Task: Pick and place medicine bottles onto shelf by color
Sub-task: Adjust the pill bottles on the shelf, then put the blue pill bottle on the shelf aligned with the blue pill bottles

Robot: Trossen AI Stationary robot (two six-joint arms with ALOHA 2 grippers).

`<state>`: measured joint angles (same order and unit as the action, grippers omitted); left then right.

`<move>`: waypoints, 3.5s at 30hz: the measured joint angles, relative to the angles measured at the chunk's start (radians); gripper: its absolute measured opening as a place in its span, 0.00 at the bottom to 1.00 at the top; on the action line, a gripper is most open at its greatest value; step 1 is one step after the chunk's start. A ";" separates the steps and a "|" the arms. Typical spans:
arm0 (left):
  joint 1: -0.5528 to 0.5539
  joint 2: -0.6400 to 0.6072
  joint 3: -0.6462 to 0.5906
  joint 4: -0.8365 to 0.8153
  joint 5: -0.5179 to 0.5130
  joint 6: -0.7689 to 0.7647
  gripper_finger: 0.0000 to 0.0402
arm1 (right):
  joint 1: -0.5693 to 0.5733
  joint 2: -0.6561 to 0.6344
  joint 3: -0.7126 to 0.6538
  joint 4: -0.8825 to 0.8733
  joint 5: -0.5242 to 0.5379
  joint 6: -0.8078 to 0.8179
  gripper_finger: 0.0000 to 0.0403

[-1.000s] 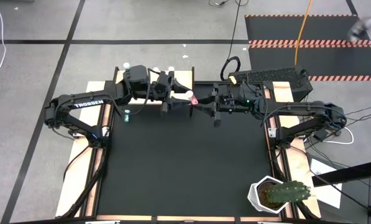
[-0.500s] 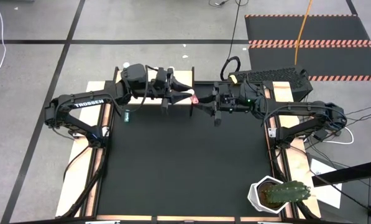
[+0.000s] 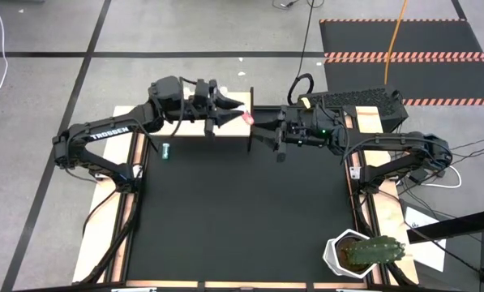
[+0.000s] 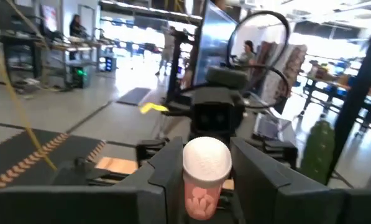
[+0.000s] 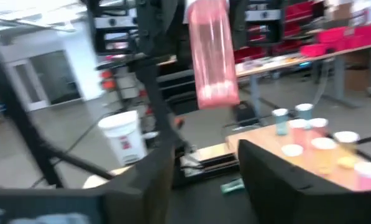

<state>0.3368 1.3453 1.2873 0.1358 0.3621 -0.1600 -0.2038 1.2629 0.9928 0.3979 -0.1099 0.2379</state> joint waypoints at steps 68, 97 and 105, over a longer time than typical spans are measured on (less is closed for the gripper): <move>0.385 -0.569 -0.510 -0.507 -0.344 0.180 0.71 | -0.068 -0.082 -0.065 -0.211 0.211 0.068 0.73; 0.000 -0.396 -0.455 -1.306 -0.465 -0.924 0.47 | -0.050 -0.162 -0.064 -0.443 0.210 0.060 0.73; -0.001 -0.324 -0.587 -1.242 -0.586 -1.117 0.48 | -0.023 -0.173 -0.064 -0.514 0.209 0.047 0.73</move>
<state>0.3359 1.0217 0.7000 -1.1059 -0.2236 -1.2773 -0.2272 1.0897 0.9283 -0.1162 0.0994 0.2846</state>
